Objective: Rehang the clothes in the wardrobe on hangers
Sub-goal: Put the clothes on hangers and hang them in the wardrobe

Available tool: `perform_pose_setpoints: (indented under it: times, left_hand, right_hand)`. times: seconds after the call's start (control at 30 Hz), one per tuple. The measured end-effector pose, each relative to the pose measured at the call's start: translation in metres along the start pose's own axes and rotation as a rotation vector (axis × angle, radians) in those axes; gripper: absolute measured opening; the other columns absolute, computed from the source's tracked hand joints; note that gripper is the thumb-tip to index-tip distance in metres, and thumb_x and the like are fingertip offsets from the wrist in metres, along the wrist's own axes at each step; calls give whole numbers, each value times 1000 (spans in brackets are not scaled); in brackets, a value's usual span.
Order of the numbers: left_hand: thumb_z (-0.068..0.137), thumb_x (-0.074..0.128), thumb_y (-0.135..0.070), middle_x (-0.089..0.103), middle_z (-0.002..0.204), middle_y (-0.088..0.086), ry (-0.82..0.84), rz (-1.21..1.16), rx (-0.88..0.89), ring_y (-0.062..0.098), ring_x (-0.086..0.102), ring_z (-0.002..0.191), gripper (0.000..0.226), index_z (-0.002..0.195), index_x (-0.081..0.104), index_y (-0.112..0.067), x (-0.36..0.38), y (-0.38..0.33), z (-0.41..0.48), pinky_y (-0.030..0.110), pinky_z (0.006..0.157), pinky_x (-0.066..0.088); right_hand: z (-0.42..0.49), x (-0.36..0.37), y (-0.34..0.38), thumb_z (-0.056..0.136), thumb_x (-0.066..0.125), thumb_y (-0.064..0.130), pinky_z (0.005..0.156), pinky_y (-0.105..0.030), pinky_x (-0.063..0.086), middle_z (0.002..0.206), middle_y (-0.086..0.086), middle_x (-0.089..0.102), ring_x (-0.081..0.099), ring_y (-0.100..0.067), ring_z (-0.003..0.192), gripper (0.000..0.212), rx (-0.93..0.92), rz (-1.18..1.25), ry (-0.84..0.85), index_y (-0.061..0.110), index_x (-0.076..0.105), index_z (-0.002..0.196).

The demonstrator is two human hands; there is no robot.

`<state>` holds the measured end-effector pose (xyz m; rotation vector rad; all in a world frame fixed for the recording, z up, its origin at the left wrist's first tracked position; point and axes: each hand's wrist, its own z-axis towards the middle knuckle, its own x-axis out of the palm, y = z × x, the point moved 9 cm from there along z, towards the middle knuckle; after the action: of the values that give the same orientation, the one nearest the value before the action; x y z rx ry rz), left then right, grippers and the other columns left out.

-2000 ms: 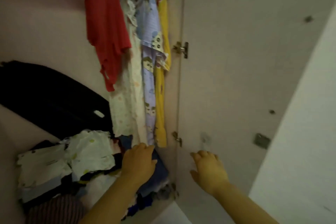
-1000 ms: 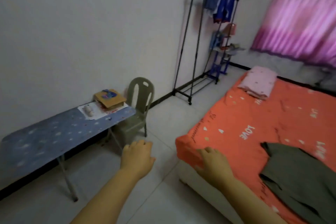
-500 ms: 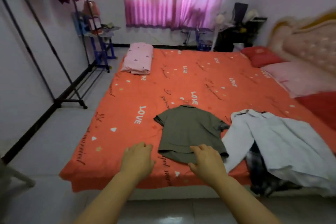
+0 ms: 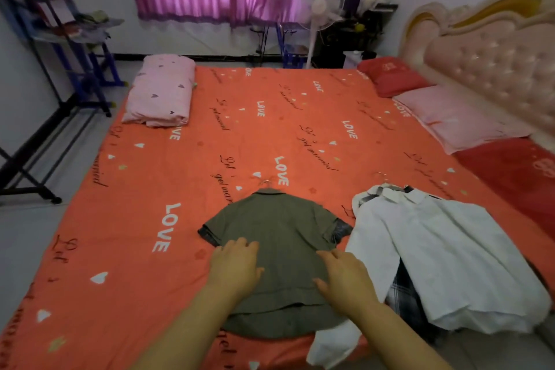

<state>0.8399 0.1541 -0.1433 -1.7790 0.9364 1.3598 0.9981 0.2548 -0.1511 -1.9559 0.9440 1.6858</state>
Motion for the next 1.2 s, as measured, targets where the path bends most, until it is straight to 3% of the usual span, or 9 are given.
perform_pose_setpoints:
  times: [0.33,0.7,1.0,1.2]
  left_hand:
    - [91,47,-46,45,129,-2,116,-44,-128,20,43,119,51,137,36,-25,34,32,118,34,95,35]
    - [92,43,-46,45,128,-3,227,-123,-340,19,43,120,49,136,35,-27,121,54,244,34,94,35]
    - [91,44,-45,44,131,-5,205,-192,-413,18,42,120,50,137,34,-29,185,69,303,33,95,33]
    - [92,43,-44,43,132,-5,215,-207,-442,18,41,120,50,138,33,-29,207,82,309,32,96,32]
  right_hand:
    - [153,31,-27,91,49,43,98,-31,38,133,-1,47,46,-21,118,55,-73,11,174,25,36,141]
    - [371,139,-46,91,52,38,99,-35,38,132,-7,45,44,-25,121,50,-204,-11,370,17,41,135]
    - [483,220,-56,88,59,39,101,-40,35,138,-12,40,41,-29,124,73,-123,61,285,13,21,146]
    - [498,240,-54,89,57,41,88,-39,41,121,-12,50,47,-28,111,63,-115,29,190,18,30,140]
